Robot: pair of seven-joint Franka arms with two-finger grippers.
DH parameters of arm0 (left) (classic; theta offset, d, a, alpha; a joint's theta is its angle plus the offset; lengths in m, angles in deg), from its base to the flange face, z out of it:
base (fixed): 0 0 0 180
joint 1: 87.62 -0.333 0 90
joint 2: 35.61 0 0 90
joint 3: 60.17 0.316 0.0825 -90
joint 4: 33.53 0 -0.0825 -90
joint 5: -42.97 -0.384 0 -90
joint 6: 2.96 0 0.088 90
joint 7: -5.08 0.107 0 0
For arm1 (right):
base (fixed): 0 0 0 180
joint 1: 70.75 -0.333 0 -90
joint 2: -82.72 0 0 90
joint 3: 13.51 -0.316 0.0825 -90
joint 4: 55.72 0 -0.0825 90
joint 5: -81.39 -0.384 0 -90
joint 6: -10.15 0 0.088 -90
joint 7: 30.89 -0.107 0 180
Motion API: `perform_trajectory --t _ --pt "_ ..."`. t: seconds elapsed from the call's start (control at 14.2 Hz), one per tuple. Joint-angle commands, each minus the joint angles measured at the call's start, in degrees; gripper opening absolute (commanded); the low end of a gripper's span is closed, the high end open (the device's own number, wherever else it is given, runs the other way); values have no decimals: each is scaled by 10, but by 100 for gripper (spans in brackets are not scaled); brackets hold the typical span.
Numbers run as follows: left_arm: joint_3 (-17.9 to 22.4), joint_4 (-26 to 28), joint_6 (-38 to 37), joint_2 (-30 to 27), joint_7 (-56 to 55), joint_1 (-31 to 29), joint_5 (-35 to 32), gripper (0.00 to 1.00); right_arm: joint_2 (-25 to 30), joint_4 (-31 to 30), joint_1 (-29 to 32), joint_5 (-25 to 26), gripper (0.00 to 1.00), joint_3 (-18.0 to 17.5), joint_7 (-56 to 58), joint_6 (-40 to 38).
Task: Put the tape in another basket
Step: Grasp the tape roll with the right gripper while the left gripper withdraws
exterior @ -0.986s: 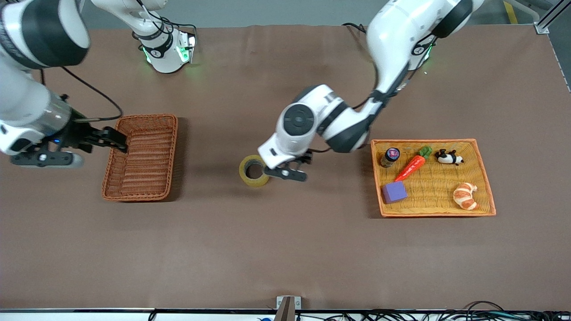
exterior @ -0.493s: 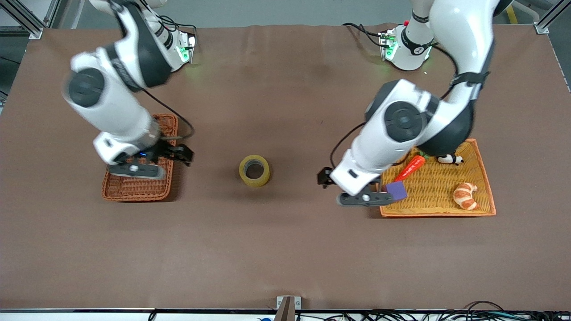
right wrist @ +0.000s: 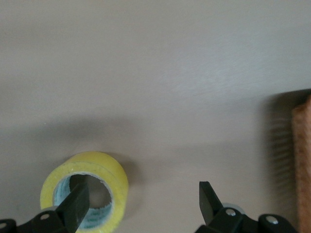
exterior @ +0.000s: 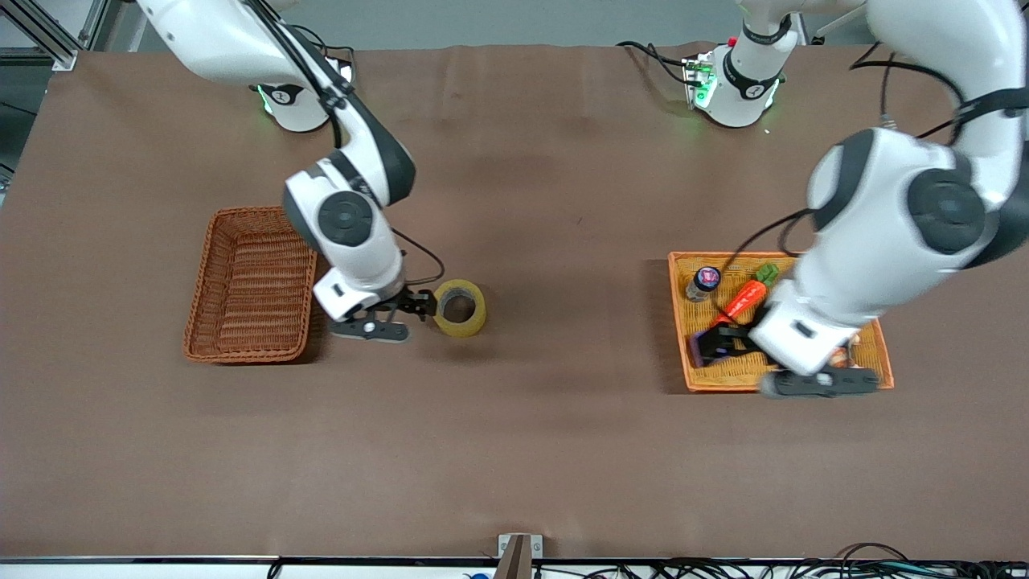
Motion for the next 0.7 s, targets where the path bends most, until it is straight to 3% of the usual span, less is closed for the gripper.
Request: perform_trajectory --t 0.0,0.21,0.49,0.63 --pt "7 26 -19 -36 32 -17 2 100 -35 -5 3 42 100 -18 -28 41" --pt "71 68 -35 -88 128 -12 19 100 -45 -41 1 81 100 -19 -32 88" --pt "175 155 -35 -178 217 27 72 100 -61 -47 1 85 100 -19 -32 120" --pt "198 203 -34 -213 239 35 80 100 -78 -49 5 97 100 -19 -32 139"
